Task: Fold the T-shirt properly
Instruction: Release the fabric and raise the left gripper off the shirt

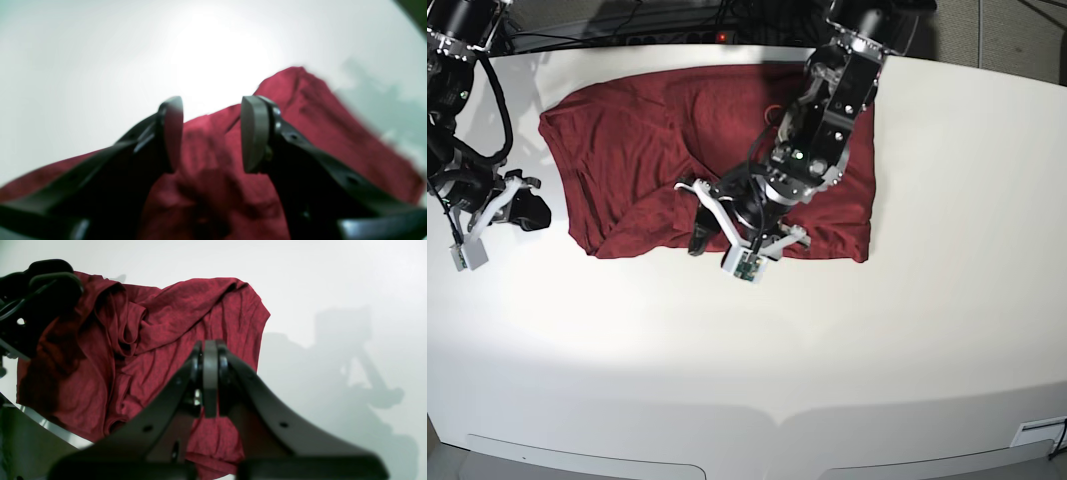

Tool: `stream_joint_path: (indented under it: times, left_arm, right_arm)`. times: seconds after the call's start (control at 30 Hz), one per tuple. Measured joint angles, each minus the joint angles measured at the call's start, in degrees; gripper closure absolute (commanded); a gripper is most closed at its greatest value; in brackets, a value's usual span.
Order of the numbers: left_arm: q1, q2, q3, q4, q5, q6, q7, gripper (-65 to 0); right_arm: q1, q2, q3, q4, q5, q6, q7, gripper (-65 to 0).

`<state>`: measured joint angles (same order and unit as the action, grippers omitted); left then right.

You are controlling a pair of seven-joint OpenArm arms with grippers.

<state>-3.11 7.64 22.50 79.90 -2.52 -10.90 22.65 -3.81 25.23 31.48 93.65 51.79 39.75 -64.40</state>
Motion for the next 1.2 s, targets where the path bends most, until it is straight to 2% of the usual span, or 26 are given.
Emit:
stream_joint_path:
  times: [0.13, 0.2, 0.33, 0.4, 0.5, 0.57, 0.73, 0.87, 1.03, 1.2]
  left_arm:
    - [0.2, 0.0, 0.0, 1.8, 8.6, 0.0, 5.3, -26.5]
    - [0.3, 0.0, 0.0, 2.5, 9.7, 0.0, 7.4, -26.4]
    - [0.3, 0.0, 0.0, 2.9, 10.2, 0.0, 7.7, -25.1]
    - [0.3, 0.0, 0.0, 2.9, 10.3, 0.0, 7.8, -18.6]
    - [0.3, 0.0, 0.0, 2.9, 10.3, 0.0, 8.3, 0.0]
    - [0.3, 0.0, 0.0, 3.0, 10.5, 0.0, 10.7, 0.0]
    - [0.3, 0.0, 0.0, 3.0, 16.7, 0.0, 15.6, 0.0]
    - [2.0, 0.0, 0.0, 3.5, 16.7, 0.0, 15.0, 0.0]
    - [8.0, 0.0, 0.0, 6.8, 20.3, 0.0, 13.1, 0.0]
    - [11.1, 0.0, 0.0, 8.3, 19.4, 0.0, 7.5, 0.0]
  right_arm:
    - [0.0, 0.0, 0.0, 0.0, -0.2, 0.0, 0.0, 0.0]
    - [0.0, 0.0, 0.0, 0.0, -0.2, 0.0, 0.0, 0.0]
    - [0.0, 0.0, 0.0, 0.0, -0.2, 0.0, 0.0, 0.0]
    - [0.0, 0.0, 0.0, 0.0, -0.2, 0.0, 0.0, 0.0]
    - [0.0, 0.0, 0.0, 0.0, -0.2, 0.0, 0.0, 0.0]
    - [0.0, 0.0, 0.0, 0.0, -0.2, 0.0, 0.0, 0.0]
    - [0.0, 0.0, 0.0, 0.0, -0.2, 0.0, 0.0, 0.0]
    - [0.0, 0.0, 0.0, 0.0, -0.2, 0.0, 0.0, 0.0]
    - [0.0, 0.0, 0.0, 0.0, -0.2, 0.0, 0.0, 0.0]
    - [0.0, 0.0, 0.0, 0.0, -0.2, 0.0, 0.0, 0.0]
